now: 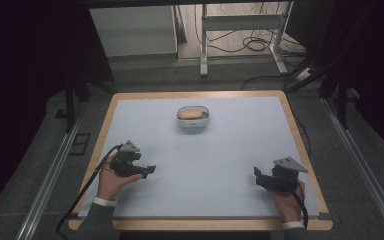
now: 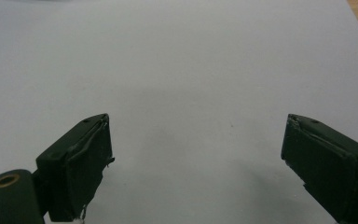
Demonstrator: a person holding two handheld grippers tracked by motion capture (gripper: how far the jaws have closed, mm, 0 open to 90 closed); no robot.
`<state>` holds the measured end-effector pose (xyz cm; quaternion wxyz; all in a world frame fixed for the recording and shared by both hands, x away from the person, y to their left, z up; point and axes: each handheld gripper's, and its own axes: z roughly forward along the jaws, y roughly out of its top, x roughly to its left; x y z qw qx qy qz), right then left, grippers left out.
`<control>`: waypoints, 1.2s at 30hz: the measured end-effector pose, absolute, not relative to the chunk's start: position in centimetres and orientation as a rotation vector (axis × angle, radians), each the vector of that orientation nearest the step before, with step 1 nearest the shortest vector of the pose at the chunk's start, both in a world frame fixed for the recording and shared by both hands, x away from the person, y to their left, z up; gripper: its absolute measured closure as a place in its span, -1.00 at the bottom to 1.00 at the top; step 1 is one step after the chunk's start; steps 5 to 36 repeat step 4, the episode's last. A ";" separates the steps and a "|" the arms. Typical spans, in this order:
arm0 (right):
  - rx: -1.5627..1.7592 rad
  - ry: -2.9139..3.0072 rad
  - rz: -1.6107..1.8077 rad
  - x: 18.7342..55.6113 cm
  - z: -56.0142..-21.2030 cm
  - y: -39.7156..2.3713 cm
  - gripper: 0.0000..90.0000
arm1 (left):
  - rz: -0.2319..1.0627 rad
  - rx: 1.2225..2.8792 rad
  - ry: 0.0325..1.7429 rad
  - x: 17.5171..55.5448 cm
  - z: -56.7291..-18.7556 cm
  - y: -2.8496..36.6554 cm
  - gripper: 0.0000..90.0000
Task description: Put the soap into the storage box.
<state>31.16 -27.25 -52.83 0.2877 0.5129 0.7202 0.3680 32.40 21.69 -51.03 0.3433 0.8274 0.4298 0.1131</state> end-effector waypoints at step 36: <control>1.365 1.933 0.977 31.2 -52.8 -27.2 -0.81 | 0.292 2.144 1.124 32.2 -51.0 21.9 -0.57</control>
